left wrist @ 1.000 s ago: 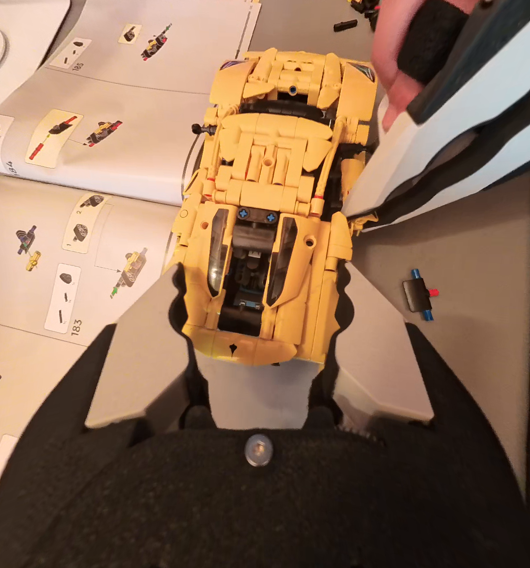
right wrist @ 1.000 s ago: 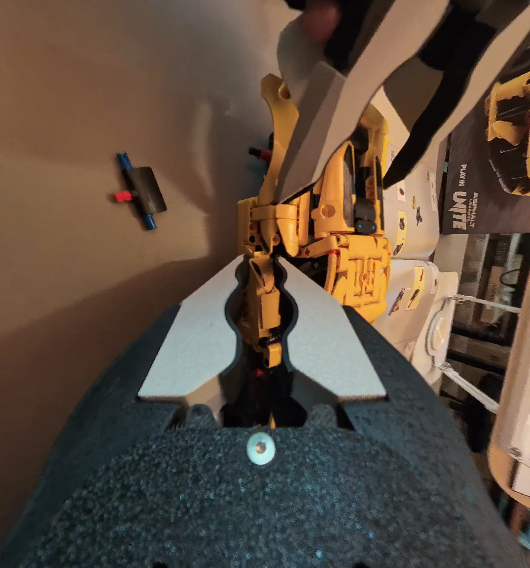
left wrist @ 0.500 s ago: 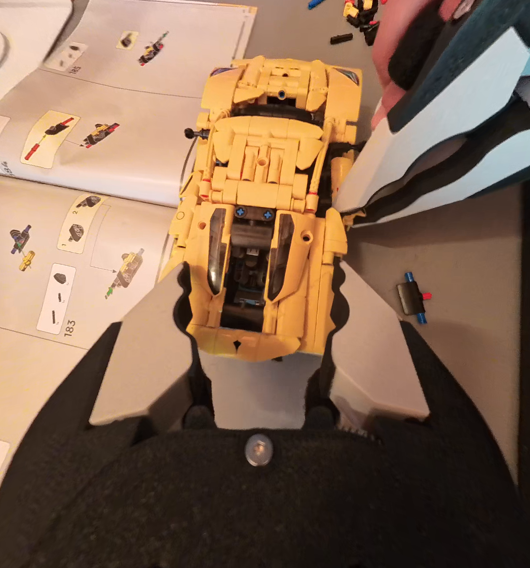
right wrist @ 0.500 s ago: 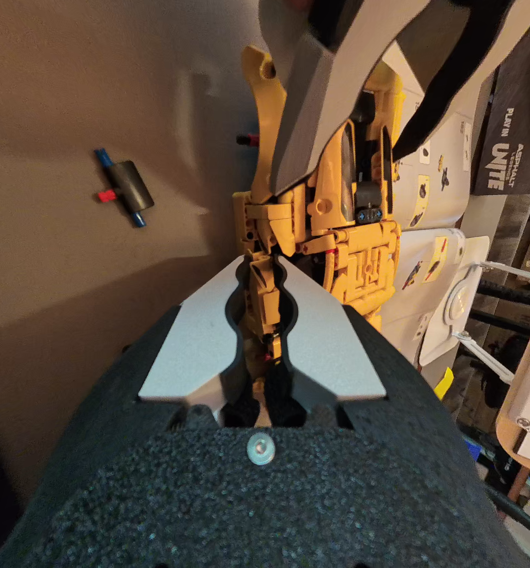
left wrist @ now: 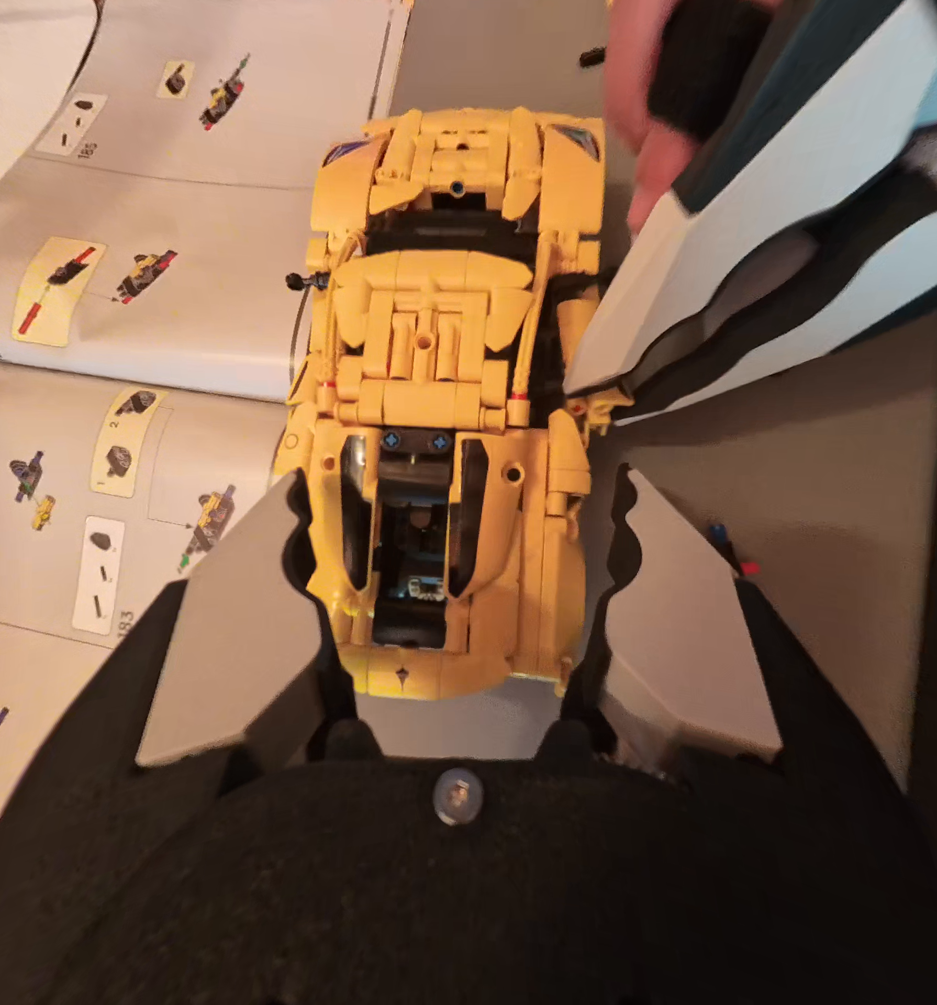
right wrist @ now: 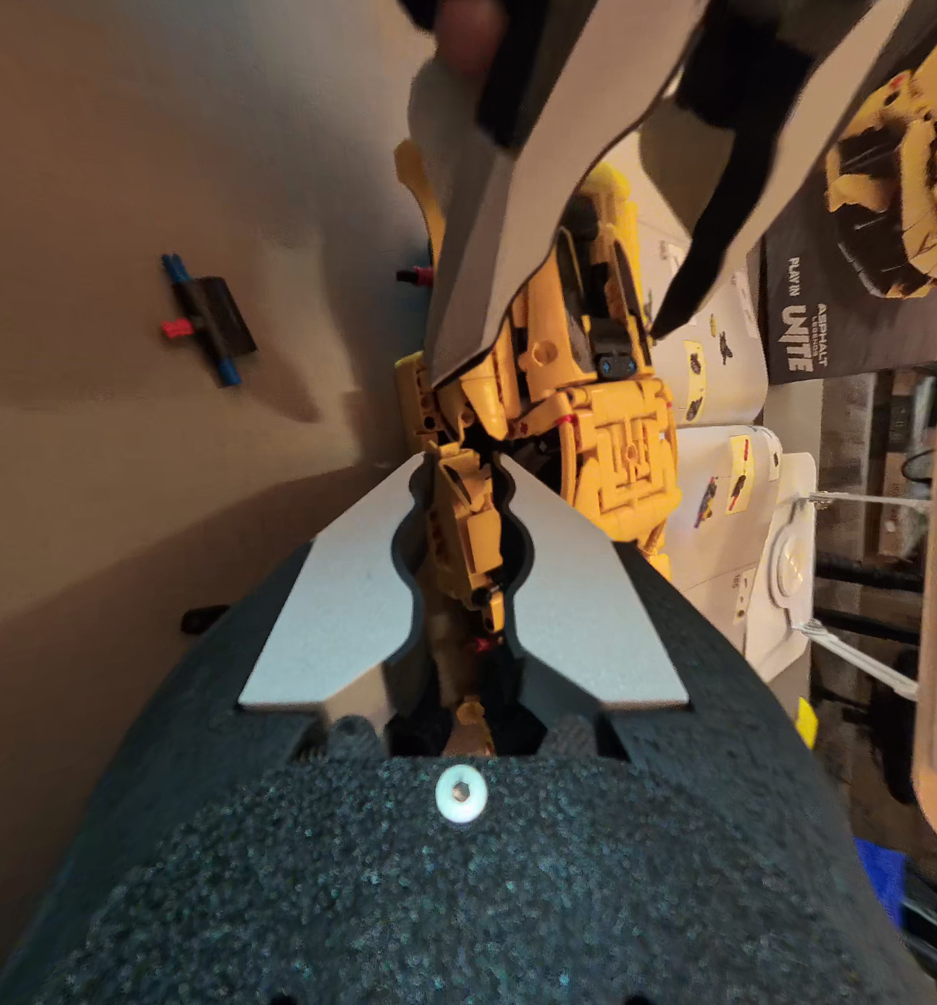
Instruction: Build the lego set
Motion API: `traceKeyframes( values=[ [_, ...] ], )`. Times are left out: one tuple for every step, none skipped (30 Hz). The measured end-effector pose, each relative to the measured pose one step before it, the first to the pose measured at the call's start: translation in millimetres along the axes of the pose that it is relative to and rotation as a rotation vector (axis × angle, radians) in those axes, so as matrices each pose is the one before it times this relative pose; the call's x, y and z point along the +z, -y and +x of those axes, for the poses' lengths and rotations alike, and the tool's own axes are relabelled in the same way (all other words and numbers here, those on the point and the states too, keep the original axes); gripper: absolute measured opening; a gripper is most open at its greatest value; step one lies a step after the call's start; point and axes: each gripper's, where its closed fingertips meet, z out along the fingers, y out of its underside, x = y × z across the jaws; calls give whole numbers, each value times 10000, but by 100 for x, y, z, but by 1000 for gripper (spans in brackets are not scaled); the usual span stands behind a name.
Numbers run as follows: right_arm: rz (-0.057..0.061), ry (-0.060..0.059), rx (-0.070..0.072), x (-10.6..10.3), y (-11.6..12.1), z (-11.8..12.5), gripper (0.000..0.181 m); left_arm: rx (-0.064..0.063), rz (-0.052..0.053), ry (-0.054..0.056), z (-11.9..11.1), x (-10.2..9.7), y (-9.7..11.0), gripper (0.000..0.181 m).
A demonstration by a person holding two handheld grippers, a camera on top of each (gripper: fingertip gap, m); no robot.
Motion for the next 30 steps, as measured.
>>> traceKeyframes(
  values=[
    [286, 65, 225, -312, -4, 146, 21, -14, -217, 87, -87, 438, -98, 111],
    [211, -18, 240, -153, -112, 270, 25, -86, -158, -28, 12, 383, -109, 111],
    [100, -57, 195, 72, -255, 300, 29, -38, 2, 68, -93, 127, 116, 108],
    [-48, -15, 122, 243, -375, 134, 31, -39, -94, 72, -107, 24, -14, 107],
    [-83, 69, 14, 321, -232, -130, 32, -9, -114, 101, -85, -19, -62, 105],
    [-36, 70, -42, 307, -35, -286, 31, 62, -104, 78, 10, 22, -52, 104],
    [-34, -21, -106, 237, 3, -236, 28, 66, -91, 70, 31, 38, -51, 104],
    [-56, -163, -122, 127, -14, -4, 28, 106, -65, 83, 31, 37, -59, 103],
    [-68, -94, -130, -12, -9, 37, 28, 145, -36, 97, 25, 56, -88, 104],
    [-95, 21, 32, -17, -65, -8, 28, 67, 25, 66, 16, 49, -37, 104],
    [-125, 156, 196, 16, -118, -70, 26, -4, 51, 23, 2, 8, -6, 104],
    [-86, 163, 268, 3, -78, 8, 25, -14, 51, 9, 7, 1, -3, 104],
    [-97, 172, 297, -23, -122, -23, 25, 0, 38, 15, 6, 3, -3, 104],
    [-92, 141, 198, -28, -99, 1, 24, 9, 32, 22, 1, 12, -7, 104],
    [-49, 98, 175, 5, -80, 7, 24, 12, 20, 12, 2, 10, -18, 103],
    [-42, 57, 118, -14, -42, 0, 24, 14, 19, 1, 4, -5, -8, 103],
    [-56, 17, 21, -8, -22, 0, 24, 7, 23, -14, -10, -14, -11, 103],
    [-56, 7, 0, -20, -26, 13, 24, 9, 29, -9, 1, 3, 2, 103],
    [-55, 22, 32, -53, -75, 33, 23, 6, 22, 7, 1, -3, -4, 103],
    [-14, 44, 110, -82, -71, 82, 23, -3, 24, 14, 7, 4, 8, 103],
    [-30, 87, 157, -41, -46, 38, 23, -7, 34, 12, -4, 7, -3, 103],
    [10, 87, 137, -25, -14, 18, 23, -8, 27, 0, 0, -19, -10, 103],
    [8, 57, 117, -1, -14, 3, 23, 4, 10, 1, 10, -5, -13, 103],
    [-32, 20, 72, -6, -9, 37, 23, 7, 10, 2, -6, -6, -1, 102],
    [-31, 21, 91, -11, -38, 25, 23, -4, 21, -4, 0, 2, 12, 102],
    [-43, 22, 90, 13, -12, 12, 23, 7, 15, -1, 0, -2, -8, 102],
    [-39, -13, 11, 18, -12, 26, 23, 4, 17, 2, 6, -9, 2, 102],
    [-63, -52, -11, -11, -42, 14, 23, 0, 23, 3, 1, -2, -4, 102],
    [-106, -71, -41, -14, -55, 12, 23, 0, 23, 3, -1, 4, 3, 102],
    [-102, -65, -21, -4, -51, 10, 23, 6, 10, 1, -4, -6, -1, 102]
  ],
)
